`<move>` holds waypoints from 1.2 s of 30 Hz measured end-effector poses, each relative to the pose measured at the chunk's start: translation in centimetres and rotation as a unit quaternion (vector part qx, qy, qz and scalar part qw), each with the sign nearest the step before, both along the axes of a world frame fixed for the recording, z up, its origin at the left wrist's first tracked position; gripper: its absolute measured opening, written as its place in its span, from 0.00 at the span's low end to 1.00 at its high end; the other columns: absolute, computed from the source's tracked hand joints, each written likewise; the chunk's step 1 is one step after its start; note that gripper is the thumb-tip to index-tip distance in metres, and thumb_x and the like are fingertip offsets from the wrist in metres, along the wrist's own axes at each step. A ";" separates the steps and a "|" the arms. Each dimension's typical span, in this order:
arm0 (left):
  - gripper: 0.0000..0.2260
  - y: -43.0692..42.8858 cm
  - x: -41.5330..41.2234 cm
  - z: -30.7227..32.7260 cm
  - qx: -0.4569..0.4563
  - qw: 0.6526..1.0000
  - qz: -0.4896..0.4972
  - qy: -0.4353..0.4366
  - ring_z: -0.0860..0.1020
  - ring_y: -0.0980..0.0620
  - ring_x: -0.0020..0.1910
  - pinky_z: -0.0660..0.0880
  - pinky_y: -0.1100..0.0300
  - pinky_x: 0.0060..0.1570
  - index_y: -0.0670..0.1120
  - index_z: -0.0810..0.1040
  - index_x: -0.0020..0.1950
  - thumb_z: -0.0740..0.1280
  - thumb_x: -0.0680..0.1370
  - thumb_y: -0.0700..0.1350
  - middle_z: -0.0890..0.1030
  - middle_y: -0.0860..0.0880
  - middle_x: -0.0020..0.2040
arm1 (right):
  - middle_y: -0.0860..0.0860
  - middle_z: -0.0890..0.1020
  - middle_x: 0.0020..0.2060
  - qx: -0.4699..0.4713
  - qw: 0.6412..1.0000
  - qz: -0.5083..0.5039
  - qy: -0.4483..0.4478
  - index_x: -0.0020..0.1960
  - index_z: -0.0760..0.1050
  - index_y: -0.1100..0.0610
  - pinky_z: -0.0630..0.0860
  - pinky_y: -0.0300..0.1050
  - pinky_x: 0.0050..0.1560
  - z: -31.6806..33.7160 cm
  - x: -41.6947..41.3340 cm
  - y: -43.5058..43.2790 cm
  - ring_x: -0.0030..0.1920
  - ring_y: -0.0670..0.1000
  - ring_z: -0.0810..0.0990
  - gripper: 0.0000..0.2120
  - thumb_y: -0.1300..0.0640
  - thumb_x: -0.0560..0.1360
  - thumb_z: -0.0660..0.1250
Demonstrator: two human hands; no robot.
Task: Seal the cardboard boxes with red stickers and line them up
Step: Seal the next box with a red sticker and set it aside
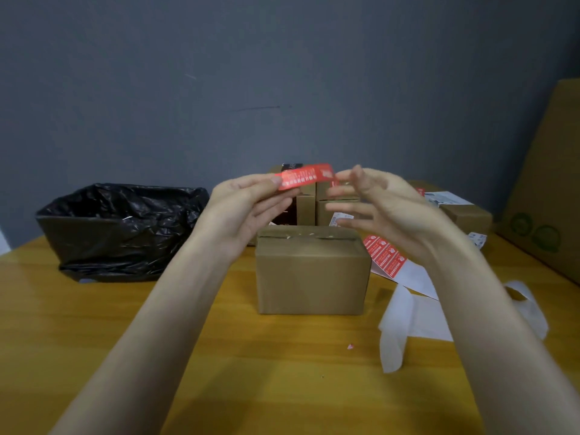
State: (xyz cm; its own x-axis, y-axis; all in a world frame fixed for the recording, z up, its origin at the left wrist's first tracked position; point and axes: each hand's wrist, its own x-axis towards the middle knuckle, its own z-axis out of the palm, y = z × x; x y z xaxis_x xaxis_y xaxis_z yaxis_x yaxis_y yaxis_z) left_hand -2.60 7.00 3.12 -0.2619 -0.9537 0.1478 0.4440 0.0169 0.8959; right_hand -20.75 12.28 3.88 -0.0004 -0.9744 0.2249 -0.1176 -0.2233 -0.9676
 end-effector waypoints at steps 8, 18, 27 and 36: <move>0.14 0.5 -2.1 -1.3 0.037 0.995 -0.085 0.046 0.71 0.52 0.66 0.66 0.53 0.66 0.47 0.77 0.60 0.57 0.78 0.39 0.78 0.51 0.63 | 0.54 0.83 0.40 0.101 0.986 0.007 -0.135 0.46 0.79 0.61 0.79 0.42 0.48 -2.1 2.7 -1.5 0.42 0.50 0.82 0.10 0.55 0.77 0.64; 0.13 1.4 -2.8 -1.8 -0.233 0.951 0.008 -0.204 0.71 0.64 0.62 0.66 0.64 0.66 0.51 0.77 0.60 0.63 0.78 0.39 0.76 0.55 0.63 | 0.52 0.81 0.29 0.163 0.901 0.022 -0.402 0.39 0.76 0.61 0.79 0.38 0.31 -1.1 2.8 -1.3 0.32 0.49 0.82 0.11 0.55 0.77 0.64; 0.16 0.6 -2.4 -2.0 -0.380 0.831 0.105 -0.393 0.61 0.56 0.61 0.55 0.73 0.59 0.70 0.70 0.55 0.67 0.75 0.48 0.63 0.53 0.57 | 0.52 0.78 0.31 0.099 0.919 -0.041 -0.378 0.39 0.75 0.61 0.79 0.37 0.31 -0.8 2.4 -1.3 0.33 0.48 0.77 0.07 0.62 0.76 0.64; 0.15 0.6 -1.8 -1.4 -0.437 0.784 0.170 -0.407 0.69 0.57 0.58 0.60 0.78 0.56 0.58 0.79 0.57 0.65 0.77 0.40 0.73 0.54 0.55 | 0.52 0.74 0.27 -0.043 0.962 -0.121 -0.242 0.29 0.73 0.59 0.73 0.39 0.33 -0.6 2.7 -1.0 0.30 0.47 0.73 0.15 0.67 0.74 0.62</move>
State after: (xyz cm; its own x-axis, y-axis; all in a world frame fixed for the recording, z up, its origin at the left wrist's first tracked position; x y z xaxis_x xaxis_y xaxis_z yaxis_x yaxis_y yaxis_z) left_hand -4.40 7.60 1.69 -0.3616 -0.6160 0.6998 -0.4315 0.7760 0.4601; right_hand -18.04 11.27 3.30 -0.3490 -0.9107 0.2209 0.2828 -0.3271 -0.9017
